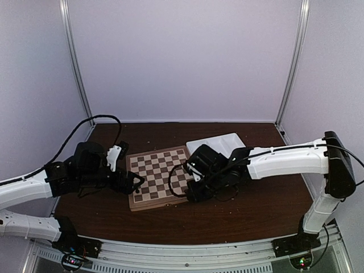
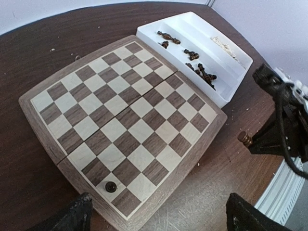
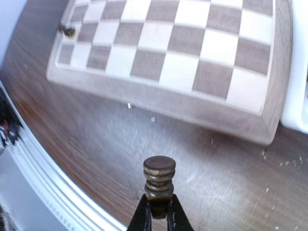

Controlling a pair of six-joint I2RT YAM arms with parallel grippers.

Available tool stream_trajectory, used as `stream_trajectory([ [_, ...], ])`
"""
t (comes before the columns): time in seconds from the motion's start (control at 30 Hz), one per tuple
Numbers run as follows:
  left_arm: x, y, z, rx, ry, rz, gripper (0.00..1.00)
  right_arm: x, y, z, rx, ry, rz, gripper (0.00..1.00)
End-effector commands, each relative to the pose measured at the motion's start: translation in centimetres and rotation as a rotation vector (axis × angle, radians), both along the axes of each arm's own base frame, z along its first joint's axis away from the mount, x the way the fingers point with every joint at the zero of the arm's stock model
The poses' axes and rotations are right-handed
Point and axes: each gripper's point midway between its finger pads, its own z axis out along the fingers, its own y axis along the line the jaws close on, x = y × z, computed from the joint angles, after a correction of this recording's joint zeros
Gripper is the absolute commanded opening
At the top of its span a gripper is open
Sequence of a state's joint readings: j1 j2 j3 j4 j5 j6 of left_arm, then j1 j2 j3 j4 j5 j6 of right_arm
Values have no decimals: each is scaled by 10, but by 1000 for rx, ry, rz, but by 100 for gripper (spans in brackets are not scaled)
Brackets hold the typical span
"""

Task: Set up the chess pieces on the board
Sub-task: Pick up the chess piece at the center of the board, then place the chess piece on the chessboard.

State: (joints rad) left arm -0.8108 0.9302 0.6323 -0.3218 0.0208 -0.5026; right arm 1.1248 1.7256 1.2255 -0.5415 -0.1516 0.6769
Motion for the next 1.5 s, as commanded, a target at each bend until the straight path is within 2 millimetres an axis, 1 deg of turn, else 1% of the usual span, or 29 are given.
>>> stream_trajectory([
  [0.0,12,-13,21,-16,-155,-64,96,22,16,30,198,49,24,6],
  [0.07,18,-14,25,-1,-201,-65,96,36,19,34,264,105,-10,6],
  [0.13,24,-14,30,16,-243,-58,95,45,25,39,335,171,-25,6],
  [0.2,28,-16,34,21,-278,-62,95,48,32,44,390,232,-27,6],
  [0.37,34,-26,41,26,-379,-109,92,54,40,48,452,361,-84,4],
  [0.43,37,-28,45,23,-447,-119,92,57,45,48,491,439,-147,0],
  [0.47,38,-27,43,33,-472,-123,92,58,47,46,517,480,-185,0],
  [0.57,43,-25,49,54,-537,-110,93,62,57,56,624,586,-287,1],
  [0.63,46,-25,51,76,-558,-109,92,66,55,59,649,635,-378,1],
  [0.67,48,-26,52,84,-562,-109,92,68,52,58,644,657,-436,1],
  [0.73,49,-27,52,94,-564,-117,93,67,38,46,562,706,-567,1],
  [0.8,49,-30,50,97,-566,-133,93,65,26,37,483,737,-660,1],
  [0.87,48,-30,49,100,-571,-138,93,63,19,31,429,781,-720,1],
  [0.97,47,-29,49,120,-594,-150,93,66,15,27,414,821,-781,1],
  [1.07,46,-28,50,125,-608,-156,93,65,-1,10,322,858,-867,2],
  [1.13,45,-28,52,117,-612,-155,93,62,-2,2,304,906,-893,2],
  [1.17,45,-28,53,110,-613,-154,93,61,1,-3,302,931,-899,2],
  [1.27,44,-29,53,88,-612,-154,93,59,7,-9,261,986,-896,2],
  [1.37,43,-30,51,70,-609,-156,93,59,12,-10,216,1013,-874,2],
  [1.47,41,-31,48,64,-609,-164,93,62,20,-10,221,1040,-863,2],
])
